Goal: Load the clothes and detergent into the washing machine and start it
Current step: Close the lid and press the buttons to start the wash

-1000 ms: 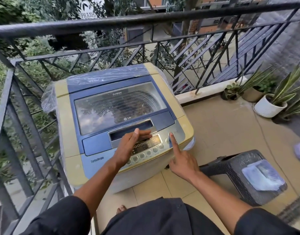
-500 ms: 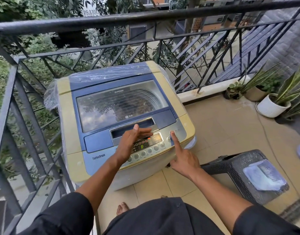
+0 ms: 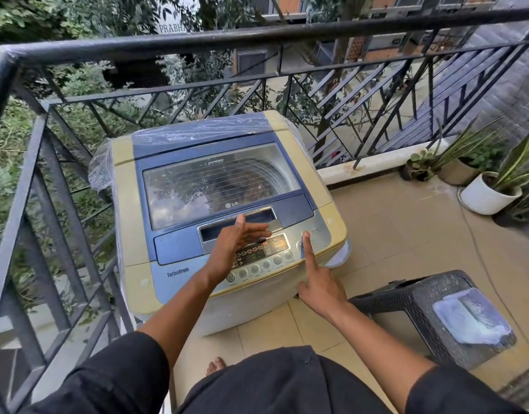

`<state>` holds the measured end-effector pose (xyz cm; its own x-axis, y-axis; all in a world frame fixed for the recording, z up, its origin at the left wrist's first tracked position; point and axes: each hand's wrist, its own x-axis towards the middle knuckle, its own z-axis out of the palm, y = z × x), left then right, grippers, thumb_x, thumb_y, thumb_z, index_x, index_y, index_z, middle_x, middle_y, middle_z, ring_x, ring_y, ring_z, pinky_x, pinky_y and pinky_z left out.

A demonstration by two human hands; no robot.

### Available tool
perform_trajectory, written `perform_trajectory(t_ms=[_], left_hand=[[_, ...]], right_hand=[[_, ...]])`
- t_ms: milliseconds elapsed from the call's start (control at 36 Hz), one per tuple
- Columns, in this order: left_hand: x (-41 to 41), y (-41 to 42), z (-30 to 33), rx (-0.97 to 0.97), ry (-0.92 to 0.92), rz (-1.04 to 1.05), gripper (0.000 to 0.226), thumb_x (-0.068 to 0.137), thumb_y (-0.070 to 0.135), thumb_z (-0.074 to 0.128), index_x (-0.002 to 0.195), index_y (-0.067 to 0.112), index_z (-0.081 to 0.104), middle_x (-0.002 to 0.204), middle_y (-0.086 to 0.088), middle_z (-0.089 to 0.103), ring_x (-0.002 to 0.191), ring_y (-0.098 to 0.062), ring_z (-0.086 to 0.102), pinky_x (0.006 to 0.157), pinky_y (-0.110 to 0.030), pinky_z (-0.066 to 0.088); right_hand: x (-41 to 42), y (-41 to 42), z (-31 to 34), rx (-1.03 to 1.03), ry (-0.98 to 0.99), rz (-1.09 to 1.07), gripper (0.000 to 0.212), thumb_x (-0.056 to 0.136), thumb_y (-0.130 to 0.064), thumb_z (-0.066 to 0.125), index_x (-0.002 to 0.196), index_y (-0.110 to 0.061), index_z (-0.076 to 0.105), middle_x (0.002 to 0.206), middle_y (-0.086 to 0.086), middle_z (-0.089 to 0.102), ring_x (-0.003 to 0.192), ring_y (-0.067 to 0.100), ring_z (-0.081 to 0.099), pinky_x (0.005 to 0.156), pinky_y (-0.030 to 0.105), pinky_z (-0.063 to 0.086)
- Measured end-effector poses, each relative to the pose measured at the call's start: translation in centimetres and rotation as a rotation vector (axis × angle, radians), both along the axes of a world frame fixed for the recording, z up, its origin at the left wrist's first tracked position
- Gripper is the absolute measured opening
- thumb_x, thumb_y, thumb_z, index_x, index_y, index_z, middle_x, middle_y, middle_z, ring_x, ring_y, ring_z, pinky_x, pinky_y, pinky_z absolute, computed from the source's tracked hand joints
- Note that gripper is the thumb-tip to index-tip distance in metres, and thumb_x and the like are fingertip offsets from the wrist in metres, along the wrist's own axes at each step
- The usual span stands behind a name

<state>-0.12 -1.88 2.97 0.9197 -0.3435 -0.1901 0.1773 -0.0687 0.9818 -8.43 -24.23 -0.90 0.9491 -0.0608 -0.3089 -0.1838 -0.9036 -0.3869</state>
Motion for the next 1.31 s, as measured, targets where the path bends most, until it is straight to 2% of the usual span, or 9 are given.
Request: perform_trajectory(t_ms=[83,139,250,333,528,667,944,1139,1306], left_hand=[[-0.1,0.1,-0.1,0.018,-0.018,-0.001,0.08,0.103,0.063,0.019,0.129,0.009,0.072,0.119,-0.003,0.079,0.117,-0.017,0.072,0.108,-0.031,0.05],[-0.1,0.4,-0.3,0.025,-0.024,0.004,0.079,0.103,0.062,0.019,0.129,0.009,0.072,0.118,-0.003,0.079,0.117,-0.017,0.072,0.108,-0.031,0.05],[-0.2,1.0,-0.5,0.033,-0.026,0.024,0.078,0.105,0.06,0.018,0.127,0.009,0.073,0.117,-0.004,0.079,0.117,-0.018,0.072,0.11,-0.038,0.049],[-0.2,1.2,-0.4,0.039,-0.016,0.031,0.078,0.105,0.06,0.017,0.127,0.011,0.073,0.117,-0.004,0.079,0.117,-0.019,0.072,0.113,-0.043,0.048],[0.1,1.3,0.0,0.023,0.009,0.043,0.079,0.11,0.056,0.015,0.124,0.005,0.073,0.115,-0.01,0.079,0.115,-0.023,0.074,0.113,-0.047,0.05],[0.2,1.3,0.1,0.001,0.025,0.047,0.082,0.104,0.06,0.019,0.12,0.003,0.074,0.111,-0.013,0.08,0.113,-0.025,0.075,0.108,-0.041,0.053],[0.6,1.3,0.1,-0.017,0.035,0.058,0.083,0.102,0.061,0.021,0.119,0.0,0.074,0.109,-0.016,0.08,0.109,-0.028,0.076,0.105,-0.039,0.056],[0.7,1.2,-0.1,-0.018,0.046,0.062,0.083,0.102,0.062,0.022,0.116,0.0,0.075,0.107,-0.016,0.08,0.109,-0.029,0.076,0.109,-0.048,0.053],[0.7,1.2,-0.1,-0.02,0.045,0.068,0.084,0.101,0.062,0.022,0.117,-0.001,0.075,0.107,-0.017,0.08,0.108,-0.029,0.076,0.108,-0.046,0.054]], right_hand=[[0.0,0.5,0.3,-0.059,-0.011,0.013,0.115,0.093,-0.018,0.058,0.149,-0.041,-0.04,0.07,0.003,0.059,0.056,0.019,0.057,0.049,0.032,0.047],[0.0,0.9,0.3,-0.119,-0.028,0.033,0.11,0.094,-0.021,0.055,0.153,-0.038,-0.037,0.078,0.0,0.059,0.06,0.017,0.056,0.054,0.035,0.052],[-0.8,1.8,0.0,-0.172,-0.085,0.097,0.105,0.096,-0.021,0.053,0.156,-0.039,-0.031,0.096,0.004,0.058,0.069,0.021,0.054,0.06,0.035,0.048],[-1.5,2.6,-0.2,-0.173,-0.119,0.15,0.103,0.096,-0.02,0.052,0.157,-0.04,-0.028,0.098,0.004,0.058,0.068,0.021,0.051,0.059,0.033,0.041],[-1.9,4.5,0.1,0.029,-0.058,0.305,0.097,0.099,-0.022,0.048,0.155,-0.051,-0.025,0.1,0.003,0.061,0.071,0.021,0.056,0.065,0.034,0.045],[-2.4,5.7,0.1,-0.004,-0.05,0.415,0.094,0.101,-0.026,0.048,0.155,-0.052,-0.025,0.102,0.008,0.063,0.083,0.031,0.065,0.07,0.037,0.043],[-2.6,6.4,-0.2,-0.093,-0.048,0.47,0.098,0.1,-0.027,0.049,0.152,-0.05,-0.031,0.101,0.014,0.066,0.084,0.037,0.066,0.075,0.045,0.054],[-2.4,6.6,-0.2,-0.208,-0.081,0.523,0.101,0.1,-0.025,0.049,0.151,-0.045,-0.036,0.097,0.014,0.064,0.077,0.036,0.065,0.064,0.043,0.048],[-2.4,7.0,-0.4,-0.305,-0.096,0.551,0.105,0.101,-0.023,0.052,0.151,-0.04,-0.039,0.095,0.013,0.064,0.073,0.031,0.063,0.058,0.037,0.041]])
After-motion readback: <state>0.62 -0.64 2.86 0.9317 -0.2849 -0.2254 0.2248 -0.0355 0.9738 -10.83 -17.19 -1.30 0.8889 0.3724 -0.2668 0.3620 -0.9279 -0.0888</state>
